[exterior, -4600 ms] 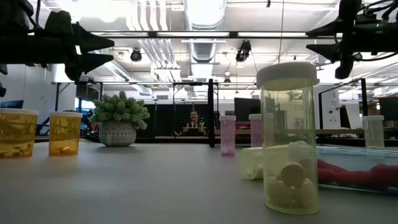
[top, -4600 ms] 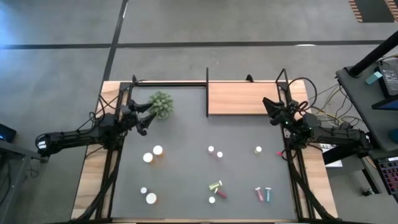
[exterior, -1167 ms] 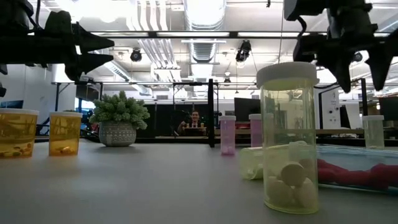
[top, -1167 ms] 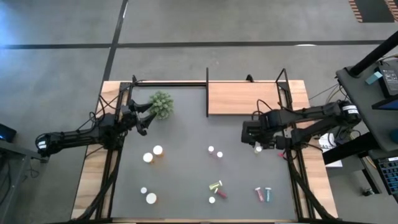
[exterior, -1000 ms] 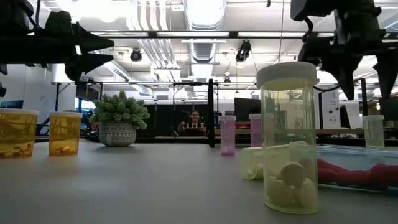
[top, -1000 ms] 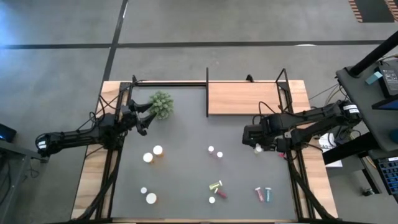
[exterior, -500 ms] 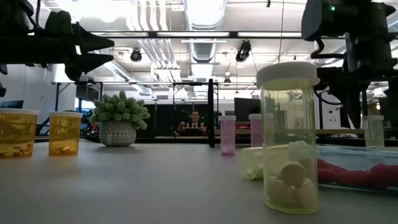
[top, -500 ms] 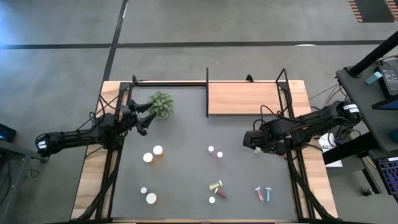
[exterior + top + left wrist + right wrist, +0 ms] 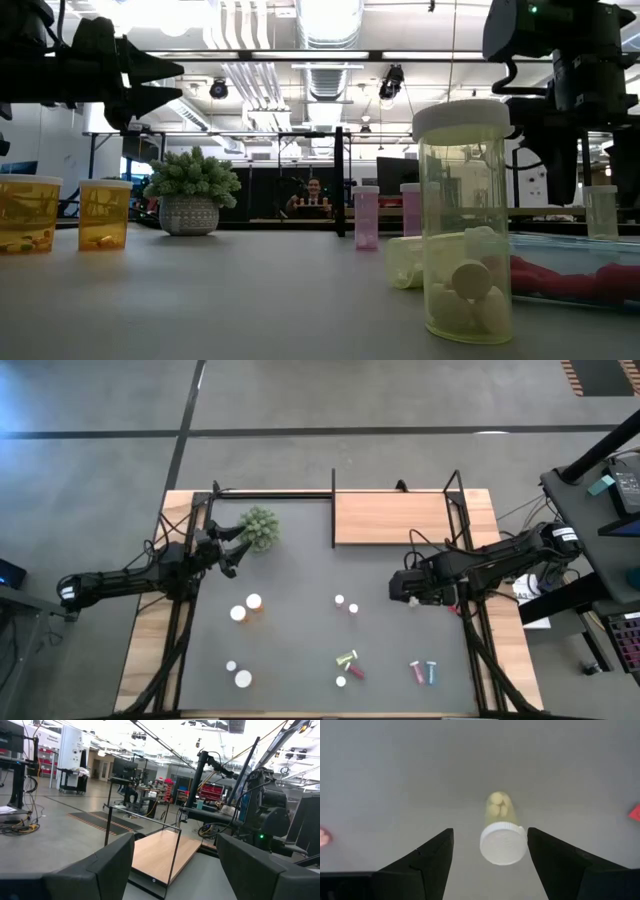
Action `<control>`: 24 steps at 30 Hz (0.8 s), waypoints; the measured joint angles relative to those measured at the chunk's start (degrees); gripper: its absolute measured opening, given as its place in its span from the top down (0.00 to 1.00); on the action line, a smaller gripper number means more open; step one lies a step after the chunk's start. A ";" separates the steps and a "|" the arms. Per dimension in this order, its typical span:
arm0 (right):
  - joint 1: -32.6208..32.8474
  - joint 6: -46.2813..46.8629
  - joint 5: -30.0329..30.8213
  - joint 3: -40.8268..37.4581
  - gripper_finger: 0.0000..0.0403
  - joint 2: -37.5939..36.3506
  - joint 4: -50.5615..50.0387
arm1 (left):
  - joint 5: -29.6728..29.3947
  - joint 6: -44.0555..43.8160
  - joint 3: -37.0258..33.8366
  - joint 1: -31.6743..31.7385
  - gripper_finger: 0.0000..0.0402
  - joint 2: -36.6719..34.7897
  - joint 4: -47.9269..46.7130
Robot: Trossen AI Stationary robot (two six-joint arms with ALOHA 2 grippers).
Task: Pick and place medicine bottles onto shelf by color
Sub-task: Put the top right yellow pill bottle on the shelf
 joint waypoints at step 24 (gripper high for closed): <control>0.00 0.64 1.51 -0.42 0.56 0.24 0.24 | 0.00 -0.01 0.00 -0.02 0.33 0.01 0.00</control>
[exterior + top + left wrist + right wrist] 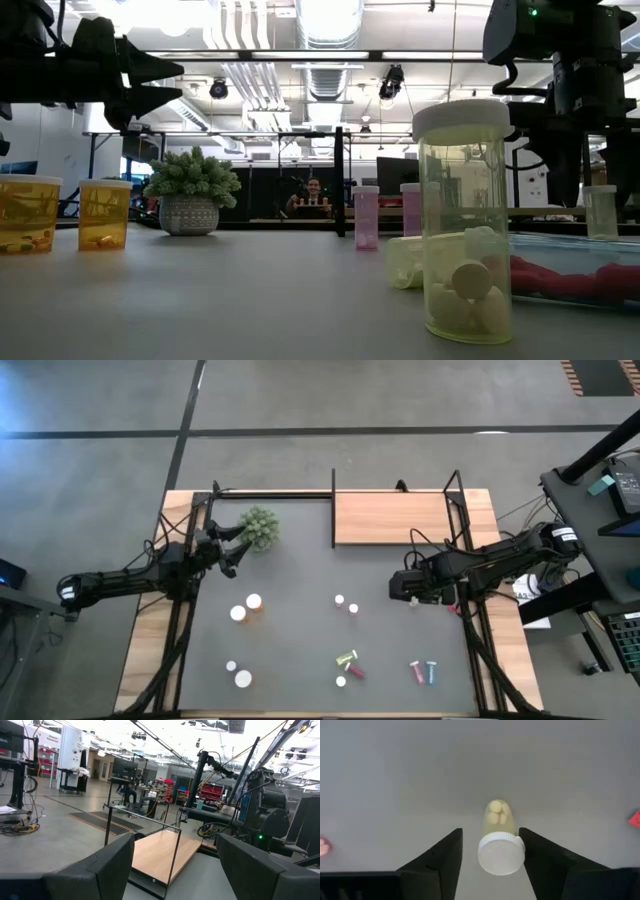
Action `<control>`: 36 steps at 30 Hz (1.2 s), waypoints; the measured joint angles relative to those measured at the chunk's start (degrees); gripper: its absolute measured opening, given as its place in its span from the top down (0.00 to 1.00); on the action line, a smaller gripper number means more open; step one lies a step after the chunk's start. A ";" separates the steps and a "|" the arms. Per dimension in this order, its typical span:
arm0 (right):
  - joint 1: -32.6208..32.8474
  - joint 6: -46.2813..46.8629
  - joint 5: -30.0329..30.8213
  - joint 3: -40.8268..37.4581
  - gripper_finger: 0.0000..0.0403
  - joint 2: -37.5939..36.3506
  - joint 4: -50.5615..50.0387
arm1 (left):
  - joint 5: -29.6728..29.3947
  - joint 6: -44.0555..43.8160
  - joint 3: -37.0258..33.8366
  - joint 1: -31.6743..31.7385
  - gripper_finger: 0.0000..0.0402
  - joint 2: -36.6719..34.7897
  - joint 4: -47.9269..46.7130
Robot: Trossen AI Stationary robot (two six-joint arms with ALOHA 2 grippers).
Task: Pick and place medicine bottles onto shelf by color
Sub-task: Put the top right yellow pill bottle on the shelf
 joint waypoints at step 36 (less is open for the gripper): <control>-11.74 1.29 4.94 9.02 0.72 -1.20 -5.49 | 0.00 0.00 0.00 0.01 0.33 -0.01 0.01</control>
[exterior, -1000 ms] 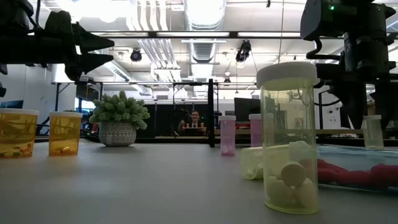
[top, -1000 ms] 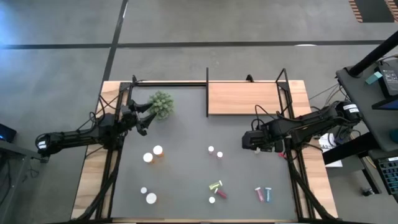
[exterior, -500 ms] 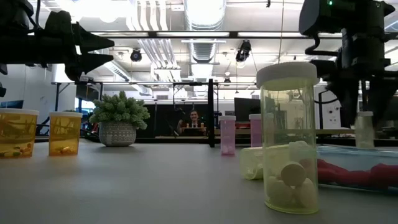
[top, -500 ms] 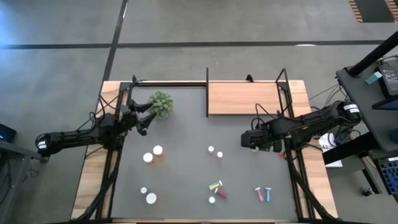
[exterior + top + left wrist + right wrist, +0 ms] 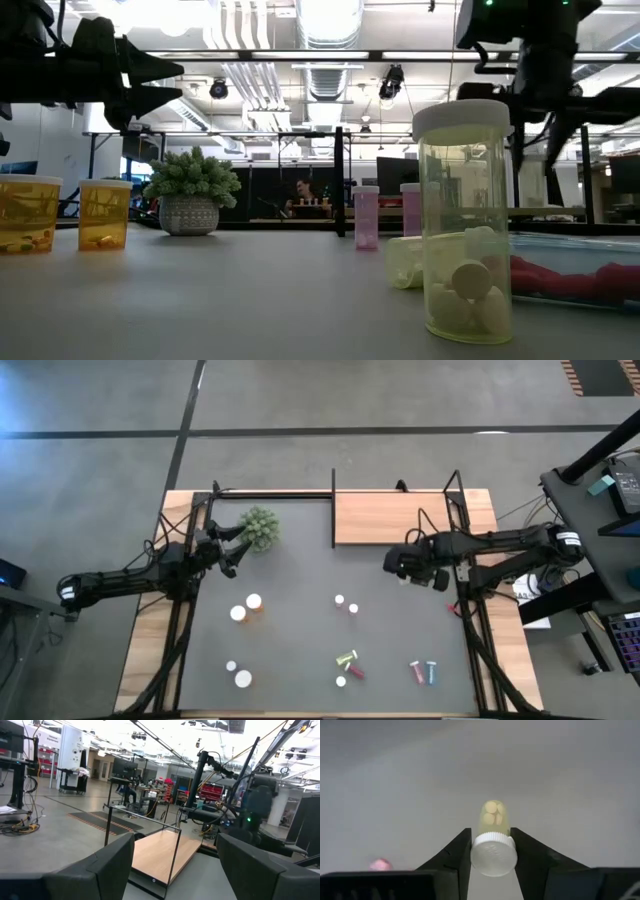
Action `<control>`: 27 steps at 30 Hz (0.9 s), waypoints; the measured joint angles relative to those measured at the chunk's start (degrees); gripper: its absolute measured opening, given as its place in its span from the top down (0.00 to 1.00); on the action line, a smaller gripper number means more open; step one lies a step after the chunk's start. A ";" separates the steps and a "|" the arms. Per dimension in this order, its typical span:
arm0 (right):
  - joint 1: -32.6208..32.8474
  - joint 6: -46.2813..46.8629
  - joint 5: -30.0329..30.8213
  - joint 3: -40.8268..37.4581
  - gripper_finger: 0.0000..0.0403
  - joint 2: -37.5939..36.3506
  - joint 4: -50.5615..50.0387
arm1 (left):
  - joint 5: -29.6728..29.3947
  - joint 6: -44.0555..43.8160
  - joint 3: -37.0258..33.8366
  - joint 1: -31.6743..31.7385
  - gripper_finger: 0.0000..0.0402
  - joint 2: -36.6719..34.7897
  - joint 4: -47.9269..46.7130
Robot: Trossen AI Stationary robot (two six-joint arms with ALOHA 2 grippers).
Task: Pick and place medicine bottles onto shelf by color
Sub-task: Put the top right yellow pill bottle on the shelf
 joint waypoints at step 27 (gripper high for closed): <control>-24.97 -12.38 7.01 22.68 0.70 17.31 -14.52 | 0.00 0.02 0.00 0.01 0.33 0.01 -0.01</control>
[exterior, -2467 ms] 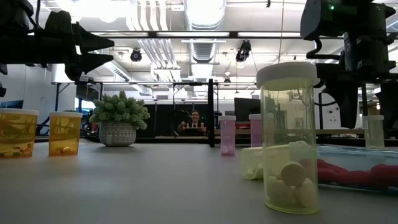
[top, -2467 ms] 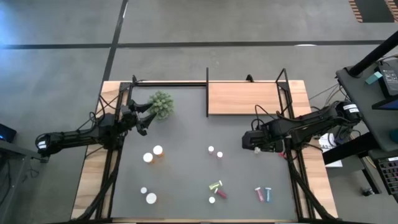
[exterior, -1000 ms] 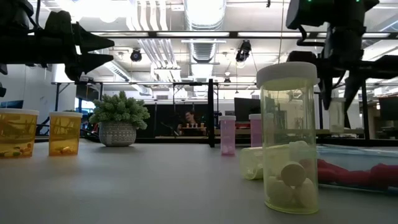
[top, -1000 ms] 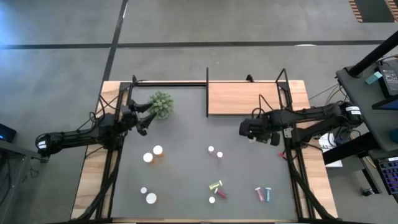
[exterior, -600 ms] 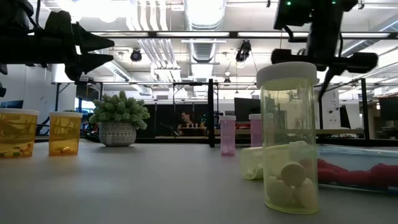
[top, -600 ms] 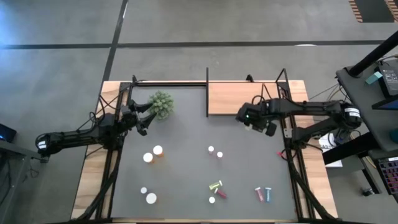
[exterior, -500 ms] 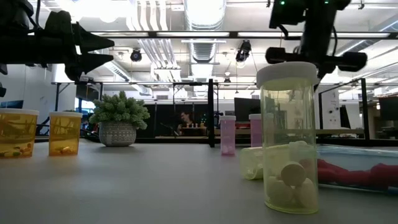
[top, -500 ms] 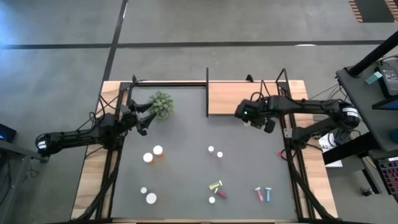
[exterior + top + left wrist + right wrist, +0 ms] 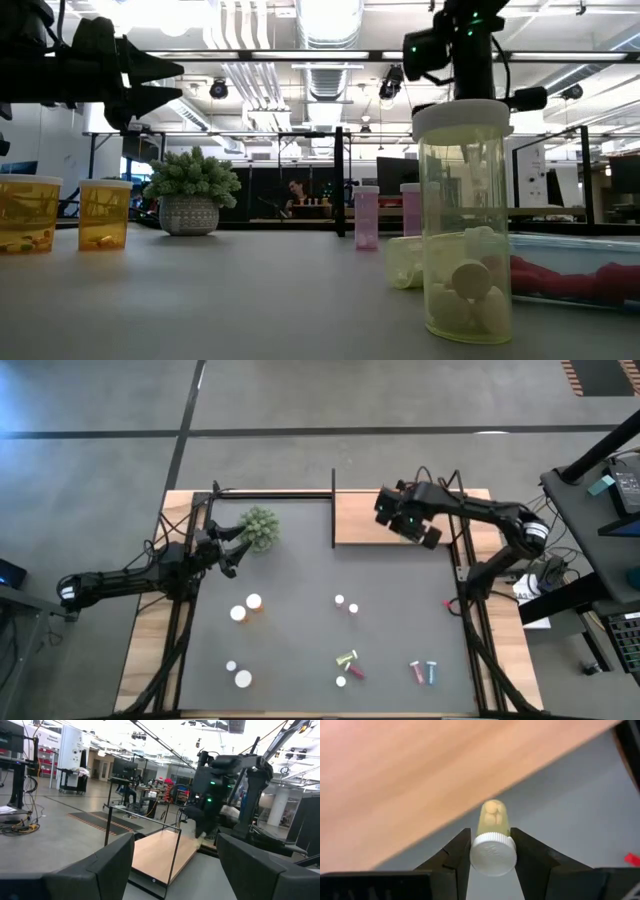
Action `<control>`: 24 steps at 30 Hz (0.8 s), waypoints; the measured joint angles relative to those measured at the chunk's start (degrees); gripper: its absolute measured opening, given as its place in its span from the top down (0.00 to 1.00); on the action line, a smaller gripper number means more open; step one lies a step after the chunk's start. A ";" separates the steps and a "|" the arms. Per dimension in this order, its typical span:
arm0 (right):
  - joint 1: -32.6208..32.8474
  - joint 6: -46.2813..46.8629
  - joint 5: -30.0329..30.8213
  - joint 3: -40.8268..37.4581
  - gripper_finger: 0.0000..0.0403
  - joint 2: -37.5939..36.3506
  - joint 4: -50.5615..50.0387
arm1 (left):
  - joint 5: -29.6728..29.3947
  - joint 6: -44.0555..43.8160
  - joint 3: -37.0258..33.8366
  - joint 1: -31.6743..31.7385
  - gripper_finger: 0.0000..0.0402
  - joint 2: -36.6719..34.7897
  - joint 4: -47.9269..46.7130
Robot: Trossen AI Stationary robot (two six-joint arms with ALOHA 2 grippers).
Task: Pick and place medicine bottles onto shelf by color
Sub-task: Put the top right yellow pill bottle on the shelf
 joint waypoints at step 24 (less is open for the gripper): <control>-25.62 -1.49 3.41 -0.43 0.67 6.90 9.78 | 0.00 -0.02 0.00 0.00 0.33 0.00 0.00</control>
